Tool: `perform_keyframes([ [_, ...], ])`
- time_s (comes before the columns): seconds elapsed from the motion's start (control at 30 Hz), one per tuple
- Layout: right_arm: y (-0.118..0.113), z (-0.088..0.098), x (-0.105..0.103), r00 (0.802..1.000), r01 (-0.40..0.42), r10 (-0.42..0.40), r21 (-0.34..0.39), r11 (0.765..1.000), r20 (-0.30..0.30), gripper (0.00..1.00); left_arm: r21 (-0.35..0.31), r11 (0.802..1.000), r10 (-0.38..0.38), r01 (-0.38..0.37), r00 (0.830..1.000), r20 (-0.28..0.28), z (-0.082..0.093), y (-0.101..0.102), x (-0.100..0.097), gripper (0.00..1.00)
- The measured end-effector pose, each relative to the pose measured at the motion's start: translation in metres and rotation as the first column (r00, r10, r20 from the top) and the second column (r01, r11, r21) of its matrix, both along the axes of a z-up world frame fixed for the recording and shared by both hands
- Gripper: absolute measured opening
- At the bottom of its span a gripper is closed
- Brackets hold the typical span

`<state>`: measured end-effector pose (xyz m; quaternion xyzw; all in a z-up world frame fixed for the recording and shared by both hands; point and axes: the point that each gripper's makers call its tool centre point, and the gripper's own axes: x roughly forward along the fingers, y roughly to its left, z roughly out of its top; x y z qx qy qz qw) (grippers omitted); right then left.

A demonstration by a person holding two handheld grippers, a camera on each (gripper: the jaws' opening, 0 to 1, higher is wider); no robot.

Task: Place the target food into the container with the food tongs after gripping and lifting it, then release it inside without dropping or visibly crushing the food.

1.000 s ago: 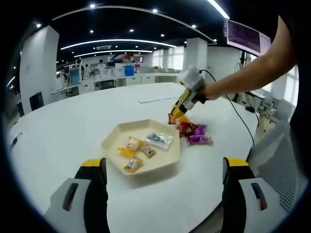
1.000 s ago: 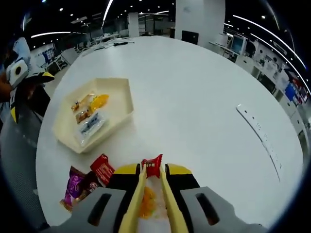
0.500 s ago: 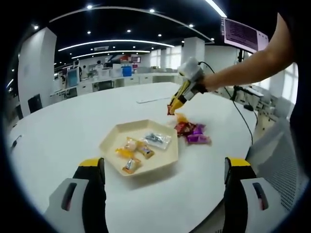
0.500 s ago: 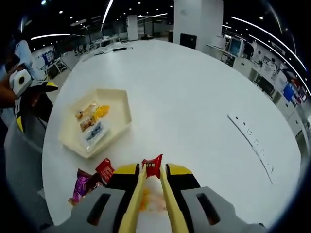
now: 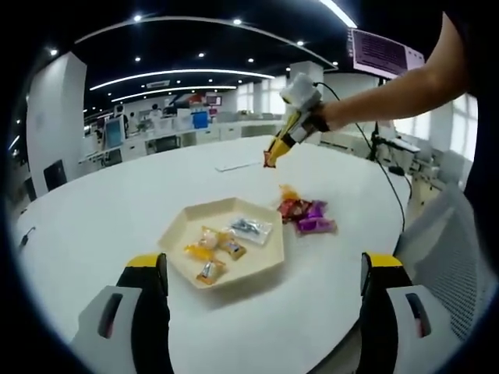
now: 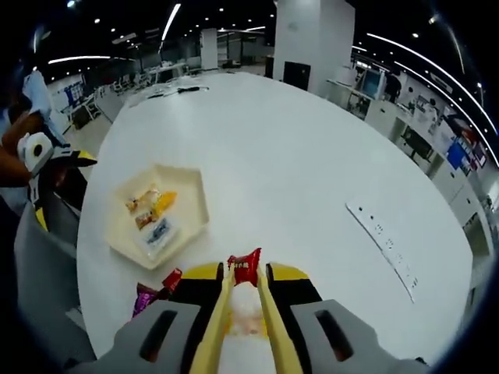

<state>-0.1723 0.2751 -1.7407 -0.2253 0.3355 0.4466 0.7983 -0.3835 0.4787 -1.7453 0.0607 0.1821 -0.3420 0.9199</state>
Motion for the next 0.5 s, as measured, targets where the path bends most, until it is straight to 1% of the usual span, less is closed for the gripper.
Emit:
perform_keyframes([
  [0.1, 0.000, 0.005, -0.001, 1.000, 0.003, -0.003, 0.002, 1.000, 0.004, 0.21, -0.001, 1.000, -0.006, 0.006, 1.000, 0.004, 0.001, -0.002, -0.001, 0.99],
  [0.17, 0.000, 0.007, -0.001, 1.000, 0.004, -0.004, 0.001, 1.000, 0.008, 0.21, 0.026, 1.000, -0.011, 0.011, 1.000, 0.014, -0.001, -0.001, -0.001, 0.99],
  [0.27, 0.000, 0.009, 0.000, 1.000, 0.006, -0.006, -0.007, 1.000, 0.016, 0.21, 0.028, 0.999, -0.024, 0.023, 1.000, 0.015, 0.000, -0.004, -0.003, 0.99],
  [0.33, 0.001, 0.014, 0.000, 1.000, 0.009, -0.009, -0.001, 1.000, 0.018, 0.21, 0.019, 0.999, -0.028, 0.027, 0.999, 0.017, 0.001, -0.005, -0.003, 1.00],
  [0.5, 0.006, 0.021, -0.001, 1.000, 0.015, -0.015, 0.008, 1.000, 0.024, 0.21, 0.031, 0.999, -0.032, 0.031, 0.999, 0.017, 0.000, -0.005, -0.004, 1.00],
])
